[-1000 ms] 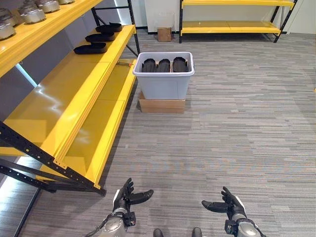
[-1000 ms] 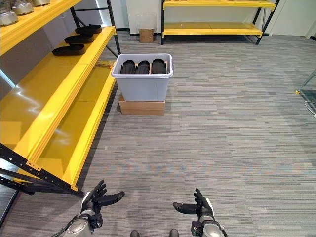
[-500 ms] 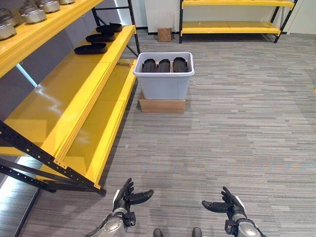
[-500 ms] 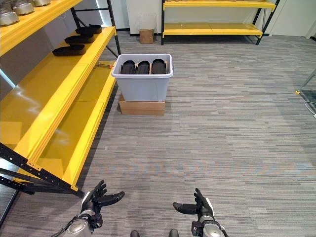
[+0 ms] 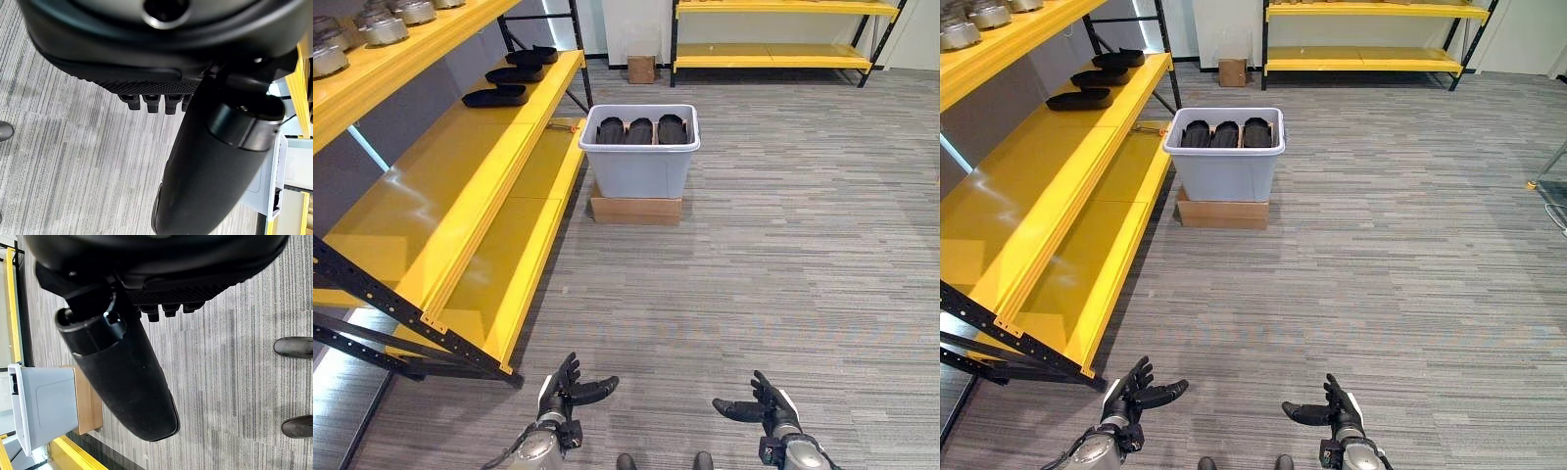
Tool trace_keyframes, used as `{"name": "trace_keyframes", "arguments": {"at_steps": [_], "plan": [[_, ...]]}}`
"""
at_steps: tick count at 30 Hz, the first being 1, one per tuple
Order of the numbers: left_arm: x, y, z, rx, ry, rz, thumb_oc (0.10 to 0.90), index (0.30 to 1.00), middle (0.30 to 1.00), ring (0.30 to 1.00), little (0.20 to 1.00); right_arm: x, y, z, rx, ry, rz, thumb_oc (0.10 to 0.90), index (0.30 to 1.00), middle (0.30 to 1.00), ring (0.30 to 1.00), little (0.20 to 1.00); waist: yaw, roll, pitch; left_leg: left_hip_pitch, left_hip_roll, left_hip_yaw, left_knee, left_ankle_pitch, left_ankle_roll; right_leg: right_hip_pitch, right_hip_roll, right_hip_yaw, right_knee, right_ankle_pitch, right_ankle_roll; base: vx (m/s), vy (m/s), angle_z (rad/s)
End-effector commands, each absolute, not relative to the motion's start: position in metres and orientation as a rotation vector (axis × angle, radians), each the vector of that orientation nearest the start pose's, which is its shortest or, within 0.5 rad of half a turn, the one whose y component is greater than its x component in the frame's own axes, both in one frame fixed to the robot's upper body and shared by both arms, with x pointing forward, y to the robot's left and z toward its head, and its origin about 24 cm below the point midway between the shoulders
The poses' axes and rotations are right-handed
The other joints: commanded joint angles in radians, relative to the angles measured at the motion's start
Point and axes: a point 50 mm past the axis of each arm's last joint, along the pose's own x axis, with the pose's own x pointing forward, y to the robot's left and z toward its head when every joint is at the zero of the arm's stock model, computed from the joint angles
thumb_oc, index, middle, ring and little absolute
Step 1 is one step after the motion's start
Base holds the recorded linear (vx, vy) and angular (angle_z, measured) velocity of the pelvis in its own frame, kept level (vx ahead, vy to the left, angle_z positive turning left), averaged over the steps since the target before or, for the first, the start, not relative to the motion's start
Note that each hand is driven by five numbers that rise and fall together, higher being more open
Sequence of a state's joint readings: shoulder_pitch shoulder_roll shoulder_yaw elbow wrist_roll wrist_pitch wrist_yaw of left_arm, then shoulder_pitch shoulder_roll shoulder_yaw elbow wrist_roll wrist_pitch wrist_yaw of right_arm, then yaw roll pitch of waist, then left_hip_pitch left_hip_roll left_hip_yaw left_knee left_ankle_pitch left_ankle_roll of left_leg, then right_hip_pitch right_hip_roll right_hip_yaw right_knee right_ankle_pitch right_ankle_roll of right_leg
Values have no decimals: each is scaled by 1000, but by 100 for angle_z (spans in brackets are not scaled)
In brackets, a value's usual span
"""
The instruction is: Move parts from the plastic box to the shelf.
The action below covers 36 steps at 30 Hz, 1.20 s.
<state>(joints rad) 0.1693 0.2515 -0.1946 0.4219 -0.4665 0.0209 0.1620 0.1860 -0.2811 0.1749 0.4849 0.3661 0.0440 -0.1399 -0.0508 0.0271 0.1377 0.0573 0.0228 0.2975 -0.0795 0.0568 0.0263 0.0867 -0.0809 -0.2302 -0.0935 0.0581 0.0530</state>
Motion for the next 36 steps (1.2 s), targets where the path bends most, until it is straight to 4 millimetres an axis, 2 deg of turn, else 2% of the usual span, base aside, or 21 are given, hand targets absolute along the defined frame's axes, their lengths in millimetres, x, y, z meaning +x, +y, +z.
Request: {"name": "trace_keyframes", "arguments": {"at_steps": [1,11,16,19,21,22,23,24,25,26,27,28,29,32,33,34,35,36], "plan": [[204,204,-55,-129,459,169,900,1000,1000,1000,1000,191,-210,-69,0,541,-139,900,1000,1000,1000,1000,0,-33,-15,25,125,-64,-8,-17,-122,47,-73,14,6,-81,75,0,0,0],[208,205,-51,-122,439,164,900,1000,1000,1000,1000,199,-210,-65,-13,522,-135,900,1000,1000,1000,1000,9,-45,-6,4,107,-69,-8,-23,-107,33,-85,13,6,-75,88,11,31,0],[211,206,-47,-122,422,167,900,1000,1000,1000,1000,209,-205,-60,-5,490,-119,900,1000,1000,1000,1000,20,-46,6,-30,71,-74,34,-57,-75,0,-134,14,83,-74,110,20,137,1],[215,208,-42,-112,398,166,900,1000,1000,1000,1000,213,-200,-55,11,465,-98,900,1000,1000,1000,1000,20,-36,33,-49,25,-99,70,-95,-32,-75,-186,37,256,-64,122,22,271,5],[217,209,-40,-101,392,163,900,1000,1000,1000,1000,211,-200,-55,23,467,-100,900,1000,1000,1000,1000,9,-31,53,-51,-6,-120,93,-113,-2,-144,-215,66,414,2,110,19,213,14],[217,209,-40,-101,392,163,900,1000,1000,1000,1000,211,-200,-55,23,467,-100,900,1000,1000,1000,1000,9,-32,52,-52,-7,-119,94,-113,-2,-146,-216,67,415,1,110,70,277,32],[218,207,-40,-90,394,155,900,1000,1000,1000,1000,207,-200,-57,40,472,-110,900,1000,1000,1000,1000,-5,-21,74,-33,-32,-138,100,-128,22,-213,-230,96,573,80,95,55,198,43],[218,207,-40,-90,394,155,900,1000,1000,1000,1000,207,-200,-57,40,472,-110,900,1000,1000,1000,1000,-4,-22,73,-33,-33,-137,101,-128,22,-214,-231,97,575,79,95,82,281,46],[219,207,-40,-87,393,152,900,1000,1000,1000,1000,206,-200,-57,48,472,-117,900,1000,1000,1000,1000,-11,-16,87,-17,-41,-141,100,-135,33,-249,-236,108,642,104,93,84,252,54],[221,206,-38,-79,384,146,900,1000,1000,1000,1000,206,-201,-55,55,458,-123,900,1000,1000,1000,1000,-22,4,117,21,-45,-139,87,-144,45,-324,-242,83,761,107,92,85,250,46],[221,206,-38,-79,384,146,900,1000,1000,1000,1000,206,-201,-55,55,458,-123,900,1000,1000,1000,1000,-22,4,117,21,-46,-139,87,-144,45,-324,-243,83,762,106,92,176,229,38],[221,205,-37,-82,382,139,900,1000,1000,1000,1000,207,-203,-53,64,450,-136,900,1000,1000,1000,1000,-40,17,121,49,-49,-141,76,-158,45,-381,-228,45,753,71,93,190,74,0],[222,205,-37,-84,382,137,900,1000,1000,1000,1000,208,-204,-52,75,441,-141,900,1000,1000,1000,1000,-50,17,126,65,-51,-147,73,-166,44,-407,-202,32,716,52,90,285,64,-9],[223,202,-38,-83,384,115,900,1000,1000,1000,1000,207,-207,-50,87,431,-150,900,1000,1000,1000,1000,-73,8,128,122,-58,-162,64,-204,26,-393,-169,-27,511,26,90,230,-45,11],[223,202,-38,-83,384,115,900,1000,1000,1000,1000,207,-207,-50,87,431,-150,900,1000,1000,1000,1000,-73,9,129,122,-58,-162,64,-204,26,-393,-169,-27,511,26,90,284,-114,31],[225,200,-38,-79,384,107,900,1000,1000,1000,1000,206,-209,-50,87,435,-156,900,1000,1000,1000,1000,-90,0,121,157,-55,-175,69,-231,5,-399,-133,-25,361,32,95,302,-123,31],[226,200,-38,-79,384,101,900,1000,1000,1000,1000,204,-210,-51,87,438,-156,900,1000,1000,1000,1000,-96,-3,117,175,-54,-177,70,-244,-4,-397,-124,-17,308,39,99,303,-123,30],[226,200,-38,-79,384,101,900,1000,1000,1000,1000,204,-210,-51,87,438,-156,900,1000,1000,1000,1000,-96,-3,118,176,-53,-177,70,-244,-4,-395,-123,-17,306,40,99,309,-132,32]]}}
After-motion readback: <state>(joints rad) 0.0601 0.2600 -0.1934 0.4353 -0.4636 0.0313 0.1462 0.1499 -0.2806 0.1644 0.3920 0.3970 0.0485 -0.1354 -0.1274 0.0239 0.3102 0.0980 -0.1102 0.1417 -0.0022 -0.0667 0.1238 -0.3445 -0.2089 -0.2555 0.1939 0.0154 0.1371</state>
